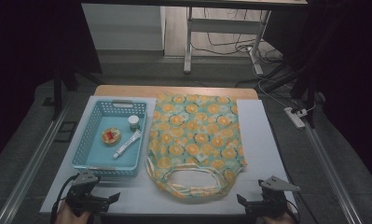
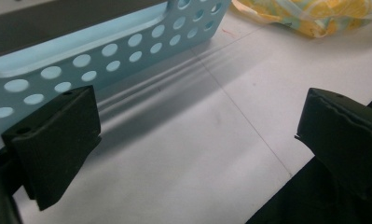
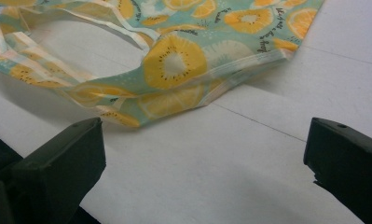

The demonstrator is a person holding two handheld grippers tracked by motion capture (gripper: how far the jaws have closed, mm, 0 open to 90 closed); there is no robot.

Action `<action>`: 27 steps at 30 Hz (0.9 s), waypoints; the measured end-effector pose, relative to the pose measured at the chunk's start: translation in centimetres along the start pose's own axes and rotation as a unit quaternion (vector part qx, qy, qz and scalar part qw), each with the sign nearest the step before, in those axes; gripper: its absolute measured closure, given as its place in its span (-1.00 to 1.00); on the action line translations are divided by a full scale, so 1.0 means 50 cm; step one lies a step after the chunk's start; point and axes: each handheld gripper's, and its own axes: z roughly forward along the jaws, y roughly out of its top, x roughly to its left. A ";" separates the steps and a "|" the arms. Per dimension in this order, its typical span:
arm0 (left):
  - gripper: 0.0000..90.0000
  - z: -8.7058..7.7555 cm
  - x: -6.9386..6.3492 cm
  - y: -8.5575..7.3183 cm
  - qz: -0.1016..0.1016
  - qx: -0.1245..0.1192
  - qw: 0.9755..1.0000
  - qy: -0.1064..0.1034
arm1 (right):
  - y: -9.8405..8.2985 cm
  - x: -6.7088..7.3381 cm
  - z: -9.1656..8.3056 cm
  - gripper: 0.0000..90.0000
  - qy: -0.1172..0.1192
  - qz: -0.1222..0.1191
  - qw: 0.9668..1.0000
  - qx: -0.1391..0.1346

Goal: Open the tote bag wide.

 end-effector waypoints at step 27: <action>-1.00 0.005 -0.001 0.002 0.007 0.013 1.000 -0.008 | 0.023 0.011 0.003 -1.00 0.027 -0.022 0.999 -0.003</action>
